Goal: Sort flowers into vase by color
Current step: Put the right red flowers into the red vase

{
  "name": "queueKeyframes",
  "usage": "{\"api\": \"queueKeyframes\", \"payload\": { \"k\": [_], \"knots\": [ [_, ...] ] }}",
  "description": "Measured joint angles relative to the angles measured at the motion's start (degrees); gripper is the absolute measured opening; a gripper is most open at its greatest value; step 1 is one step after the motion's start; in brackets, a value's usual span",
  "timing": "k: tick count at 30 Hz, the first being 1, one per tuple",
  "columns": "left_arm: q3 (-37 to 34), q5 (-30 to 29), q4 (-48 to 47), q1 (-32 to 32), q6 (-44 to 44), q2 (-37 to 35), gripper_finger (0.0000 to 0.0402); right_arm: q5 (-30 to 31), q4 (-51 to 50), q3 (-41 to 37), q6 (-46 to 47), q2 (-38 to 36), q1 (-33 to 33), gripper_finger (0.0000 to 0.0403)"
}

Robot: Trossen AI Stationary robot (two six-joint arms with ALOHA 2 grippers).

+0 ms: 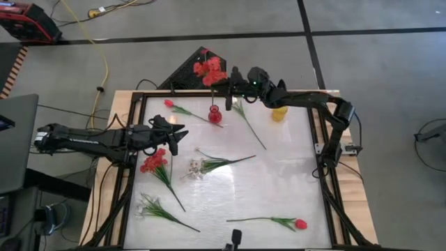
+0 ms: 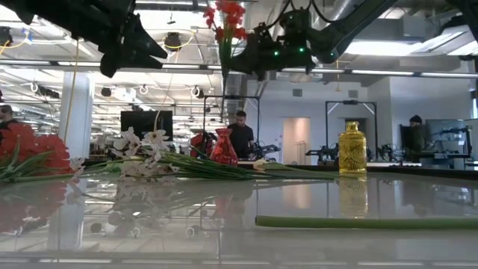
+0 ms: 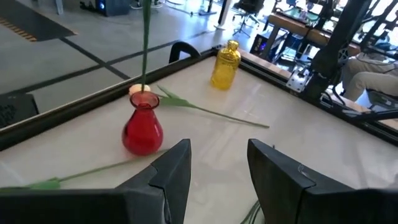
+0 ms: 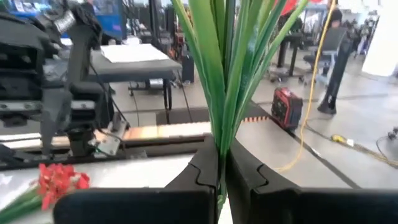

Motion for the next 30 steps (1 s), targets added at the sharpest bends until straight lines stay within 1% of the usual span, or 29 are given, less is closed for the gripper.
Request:
{"api": "queueKeyframes", "payload": {
  "k": [4,9,18,22,25,30],
  "knots": [
    [0.0,0.1,-0.1,0.0,0.0,0.0,0.0147,0.0,-1.0,0.0,-1.7,-0.1,-0.3,0.0036],
    [0.0,0.0,-0.2,0.0,0.0,0.0,0.0147,0.0,-2.0,-0.3,-1.5,0.0,-0.3,0.0036],
    [0.0,-0.2,-0.2,0.0,0.0,0.0,0.0147,1.0,-2.1,-3.1,-1.6,-0.1,0.3,0.0038],
    [0.0,-0.2,-0.2,0.0,0.0,0.0,0.0147,1.4,-2.9,-3.2,-1.5,-0.1,1.0,0.0057],
    [0.0,-0.1,-0.2,0.0,0.0,0.0,0.0147,3.9,-3.4,-3.2,-1.4,-0.1,1.7,0.0077],
    [0.0,-0.1,-0.2,0.0,0.0,0.0,0.0147,5.3,-4.7,-3.2,-1.4,-0.1,2.1,0.0125]
  ]
}}
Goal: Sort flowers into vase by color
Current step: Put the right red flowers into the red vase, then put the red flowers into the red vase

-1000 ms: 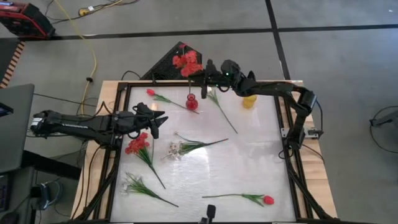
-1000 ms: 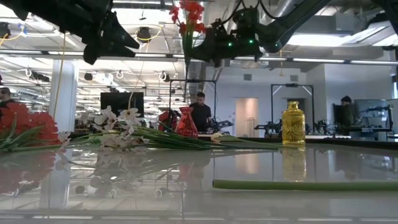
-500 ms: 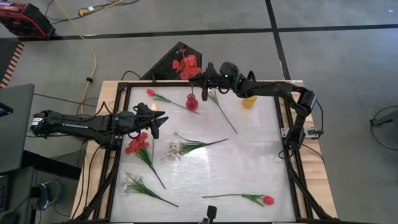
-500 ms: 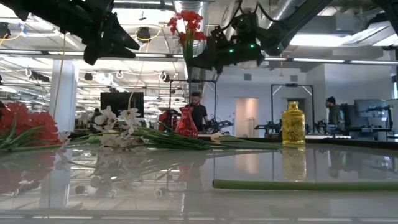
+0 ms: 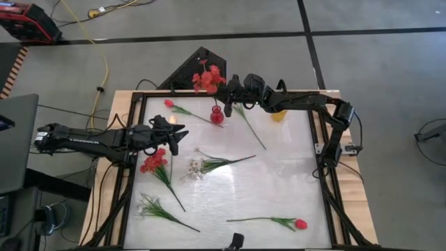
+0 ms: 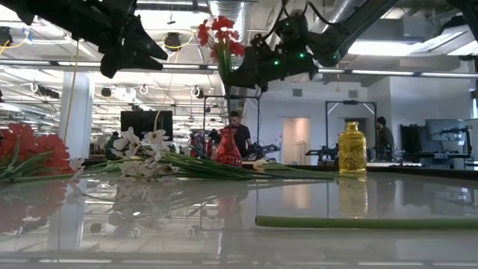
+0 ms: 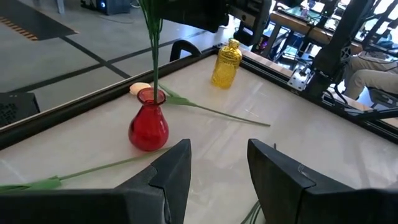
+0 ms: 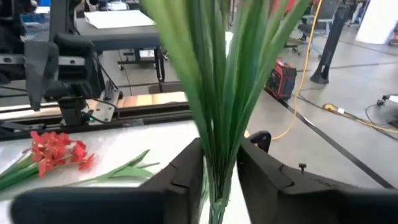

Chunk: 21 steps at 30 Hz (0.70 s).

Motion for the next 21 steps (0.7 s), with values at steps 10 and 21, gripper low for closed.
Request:
{"api": "queueKeyframes", "payload": {
  "k": [10,21],
  "knots": [
    [0.0,5.5,-0.4,0.0,-0.2,0.0,0.0147,0.0,-24.0,4.9,-0.1,-2.7,-1.8,0.0257],
    [0.0,23.3,-6.6,-0.7,-13.7,0.0,0.0147,-0.3,-57.1,12.2,-12.3,-11.3,0.8,0.0304]
  ]
}}
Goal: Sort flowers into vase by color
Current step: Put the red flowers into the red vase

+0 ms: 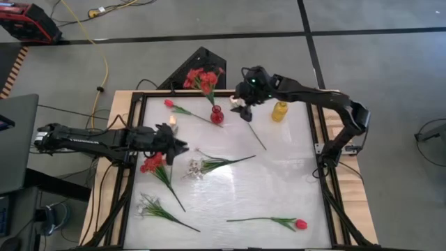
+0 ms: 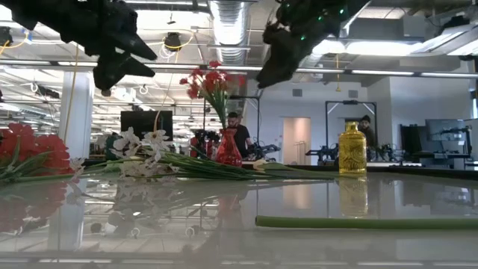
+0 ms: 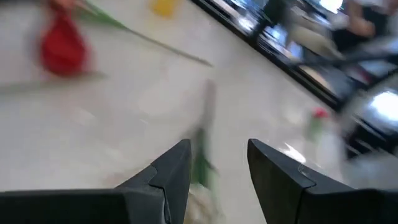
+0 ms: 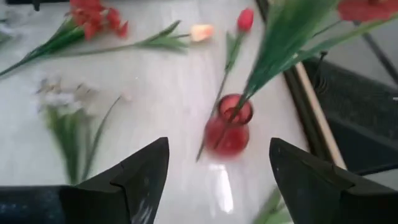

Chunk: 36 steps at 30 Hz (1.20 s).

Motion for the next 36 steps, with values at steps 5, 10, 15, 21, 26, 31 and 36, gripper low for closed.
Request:
{"api": "queueKeyframes", "payload": {
  "k": [5,10,15,21,26,31,36],
  "knots": [
    [2.8,8.0,-6.1,-4.4,-3.5,1.0,0.0142,-3.4,-3.5,0.1,2.6,-3.7,3.6,0.0305],
    [15.1,7.3,-20.7,-13.0,12.2,6.7,0.0122,-4.6,-3.1,0.1,4.2,-4.9,8.4,0.0305],
    [23.1,4.9,-34.3,-19.1,24.5,16.6,0.0113,-4.5,-3.0,0.1,4.4,-3.7,13.4,0.0305],
    [23.5,12.6,-38.2,-21.1,32.6,28.8,0.0137,-4.3,-2.7,0.0,4.4,-1.3,17.5,0.0305],
    [23.5,12.0,-42.7,-21.5,39.9,37.0,0.017,-4.2,-3.1,0.0,5.0,-0.7,18.9,0.0305],
    [23.5,12.2,-43.9,-21.6,46.4,43.0,0.0191,-4.2,-3.4,0.0,8.0,-0.8,19.0,0.0305],
    [23.5,9.4,-43.6,-21.7,50.0,47.7,0.0191,-4.2,-3.6,0.0,9.4,-0.8,19.0,0.0305]
  ]
}}
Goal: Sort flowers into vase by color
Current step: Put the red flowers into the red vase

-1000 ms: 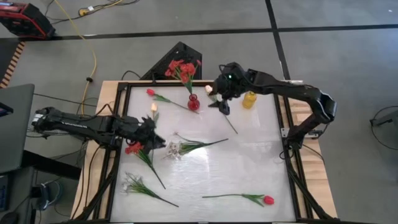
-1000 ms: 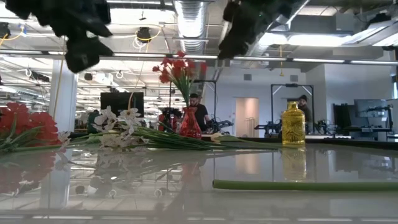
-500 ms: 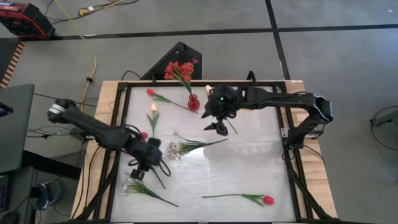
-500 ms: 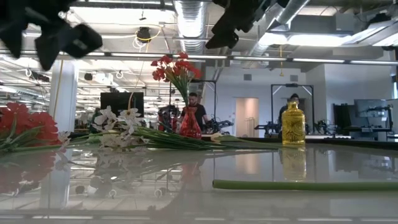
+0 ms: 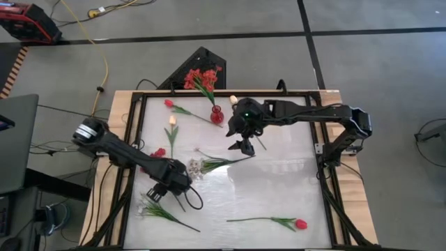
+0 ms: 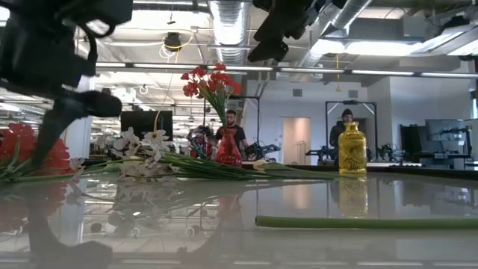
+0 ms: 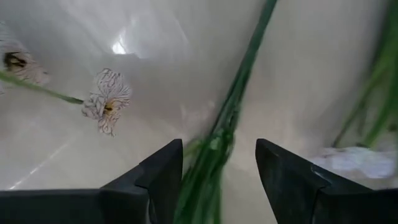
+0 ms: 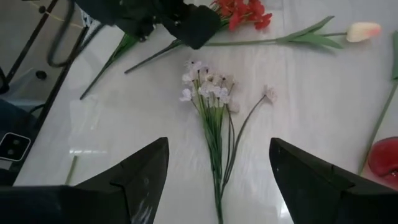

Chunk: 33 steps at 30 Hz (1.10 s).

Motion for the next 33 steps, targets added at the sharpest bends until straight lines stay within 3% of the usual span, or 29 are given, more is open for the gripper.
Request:
{"api": "queueKeyframes", "payload": {
  "k": [5,9,17,20,27,30,33],
  "knots": [
    [0.0,0.0,3.9,-1.4,1.9,3.3,0.0179,0.0,0.1,0.0,0.0,0.0,0.0,0.0305],
    [-0.5,-4.1,4.2,-4.8,3.4,4.5,0.015,0.0,0.1,0.0,0.0,0.0,-0.1,0.0305],
    [-1.9,-5.2,4.2,-8.2,-3.7,2.8,0.0018,0.0,0.1,0.0,0.0,0.0,-0.1,0.0305],
    [-0.9,-7.5,3.2,-8.0,-6.9,-0.9,0.0011,0.0,0.1,0.0,0.0,0.0,-0.1,0.0305],
    [7.3,-17.5,-3.0,-3.7,-14.4,-17.5,0.0003,0.0,0.7,0.0,-0.5,0.0,-0.1,0.0305],
    [10.1,-17.9,-1.9,-0.1,-22.5,-25.2,0.0003,-0.1,2.8,0.0,-0.8,0.0,-0.1,0.0305],
    [10.9,-17.8,-0.4,4.5,-36.3,-31.7,0.0004,0.0,5.4,0.0,-4.7,-0.4,0.2,0.0305]
  ]
}}
